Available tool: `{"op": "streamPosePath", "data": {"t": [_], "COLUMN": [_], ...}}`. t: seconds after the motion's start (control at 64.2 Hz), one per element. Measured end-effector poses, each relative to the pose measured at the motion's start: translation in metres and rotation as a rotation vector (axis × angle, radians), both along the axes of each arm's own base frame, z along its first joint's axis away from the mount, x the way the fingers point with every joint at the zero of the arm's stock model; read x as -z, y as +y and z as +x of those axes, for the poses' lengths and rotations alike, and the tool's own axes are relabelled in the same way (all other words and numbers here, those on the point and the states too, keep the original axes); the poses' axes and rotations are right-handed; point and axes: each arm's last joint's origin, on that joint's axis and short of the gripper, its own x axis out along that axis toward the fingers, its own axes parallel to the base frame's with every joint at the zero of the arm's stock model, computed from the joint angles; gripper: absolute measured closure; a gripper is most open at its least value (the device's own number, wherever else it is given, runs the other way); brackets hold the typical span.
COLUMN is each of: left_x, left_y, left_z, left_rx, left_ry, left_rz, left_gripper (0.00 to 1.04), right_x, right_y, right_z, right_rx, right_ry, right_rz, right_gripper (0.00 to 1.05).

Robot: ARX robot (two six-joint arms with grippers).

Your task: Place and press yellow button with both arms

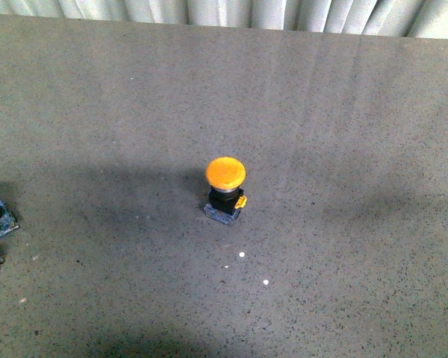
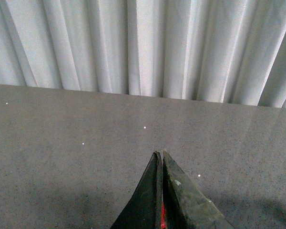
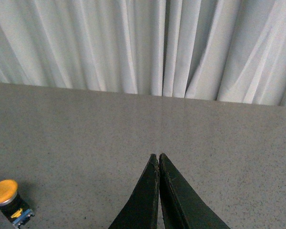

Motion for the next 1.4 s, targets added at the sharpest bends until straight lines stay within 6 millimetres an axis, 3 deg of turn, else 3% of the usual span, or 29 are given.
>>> {"op": "streamPosePath", "data": {"t": [1.247, 1.403], "left_x": [0.000, 0.000], "left_y": [0.000, 0.000], "left_z": [0.000, 0.000], "left_rx": [0.000, 0.000], "left_ry": [0.000, 0.000], "left_rz": [0.000, 0.000], "left_gripper": [1.03, 0.76], "right_x": [0.000, 0.000], "right_y": [0.000, 0.000], "right_z": [-0.038, -0.038], "right_rx": [0.000, 0.000], "right_ry": [-0.008, -0.009], "right_rz": [0.000, -0.002], "right_gripper": [1.03, 0.75]}}
